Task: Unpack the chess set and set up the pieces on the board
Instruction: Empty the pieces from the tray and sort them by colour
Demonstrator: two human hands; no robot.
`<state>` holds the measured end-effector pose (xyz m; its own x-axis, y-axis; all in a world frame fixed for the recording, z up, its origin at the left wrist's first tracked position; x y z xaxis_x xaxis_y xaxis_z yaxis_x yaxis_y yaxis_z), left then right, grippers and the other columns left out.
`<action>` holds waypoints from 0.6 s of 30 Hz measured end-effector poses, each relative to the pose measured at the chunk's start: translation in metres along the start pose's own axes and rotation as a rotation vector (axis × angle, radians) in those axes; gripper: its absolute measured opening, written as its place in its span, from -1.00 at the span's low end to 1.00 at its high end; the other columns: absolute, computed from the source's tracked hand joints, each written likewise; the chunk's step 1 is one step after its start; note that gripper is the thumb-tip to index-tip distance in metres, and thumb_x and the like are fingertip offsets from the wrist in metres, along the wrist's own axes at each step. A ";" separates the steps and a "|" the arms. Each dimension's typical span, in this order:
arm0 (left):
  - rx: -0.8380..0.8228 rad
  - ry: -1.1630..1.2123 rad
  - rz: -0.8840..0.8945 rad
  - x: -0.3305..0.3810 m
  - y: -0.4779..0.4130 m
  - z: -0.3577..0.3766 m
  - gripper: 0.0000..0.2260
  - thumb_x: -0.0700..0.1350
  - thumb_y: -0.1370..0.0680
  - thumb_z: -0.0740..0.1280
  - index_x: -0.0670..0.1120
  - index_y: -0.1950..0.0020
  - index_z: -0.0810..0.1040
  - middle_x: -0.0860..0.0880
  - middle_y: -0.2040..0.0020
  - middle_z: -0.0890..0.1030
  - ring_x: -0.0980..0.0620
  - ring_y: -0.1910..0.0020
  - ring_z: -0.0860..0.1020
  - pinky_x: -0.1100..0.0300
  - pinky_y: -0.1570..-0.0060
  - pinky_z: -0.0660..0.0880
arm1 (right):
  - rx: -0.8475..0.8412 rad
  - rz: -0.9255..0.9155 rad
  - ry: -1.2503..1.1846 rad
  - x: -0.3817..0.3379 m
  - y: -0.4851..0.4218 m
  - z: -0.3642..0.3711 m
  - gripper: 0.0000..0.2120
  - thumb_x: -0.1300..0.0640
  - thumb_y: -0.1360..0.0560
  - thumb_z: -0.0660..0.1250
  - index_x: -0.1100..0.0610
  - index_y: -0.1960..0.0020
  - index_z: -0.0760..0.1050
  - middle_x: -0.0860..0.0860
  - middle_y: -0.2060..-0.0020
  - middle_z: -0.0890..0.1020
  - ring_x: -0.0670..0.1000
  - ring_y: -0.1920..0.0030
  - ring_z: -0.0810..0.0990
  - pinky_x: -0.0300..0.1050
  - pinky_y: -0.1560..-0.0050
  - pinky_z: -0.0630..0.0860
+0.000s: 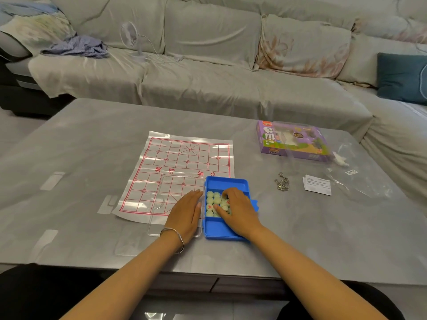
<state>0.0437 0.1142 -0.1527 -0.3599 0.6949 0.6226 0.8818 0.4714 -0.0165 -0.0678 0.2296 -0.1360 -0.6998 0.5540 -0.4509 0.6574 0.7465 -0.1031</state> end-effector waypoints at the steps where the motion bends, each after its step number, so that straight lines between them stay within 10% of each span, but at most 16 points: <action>1: 0.000 0.000 0.001 0.000 0.000 0.000 -0.61 -0.02 -0.64 -0.02 0.00 -0.48 0.14 0.01 -0.49 0.20 0.06 -0.47 0.16 0.24 -0.41 0.06 | -0.001 0.004 -0.013 0.000 0.002 0.002 -0.61 -0.15 -0.51 0.25 0.09 -0.18 0.37 -0.02 -0.10 0.46 -0.09 0.01 0.37 -0.22 -0.05 0.33; 7: -0.019 -0.032 0.013 0.000 0.000 0.001 -0.53 0.10 -0.61 -0.12 0.00 -0.49 0.13 0.02 -0.49 0.18 0.07 -0.47 0.13 0.26 -0.40 0.02 | -0.013 0.012 0.035 0.003 -0.001 0.002 -0.56 -0.18 -0.51 0.23 0.08 -0.25 0.40 -0.02 -0.12 0.43 -0.04 -0.13 0.40 -0.18 -0.19 0.27; 18: -0.027 -0.056 0.009 0.001 0.000 0.003 -0.58 0.02 -0.64 -0.05 0.01 -0.50 0.08 0.03 -0.51 0.13 0.07 -0.49 0.09 0.23 -0.43 -0.01 | -0.050 -0.052 0.143 -0.007 -0.005 0.006 -0.68 -0.17 -0.56 0.13 0.09 0.08 0.40 -0.07 0.18 0.41 -0.07 0.17 0.38 -0.20 0.16 0.26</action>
<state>0.0425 0.1167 -0.1543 -0.3675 0.7290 0.5775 0.8929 0.4502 -0.0002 -0.0648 0.2193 -0.1381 -0.7676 0.5582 -0.3150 0.6069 0.7910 -0.0771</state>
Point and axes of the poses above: each hand's wrist, its own y-axis away from the middle knuckle, its own z-axis out of the palm, x = y × z, the point moved 4 cm from there along -y, towards the middle knuckle
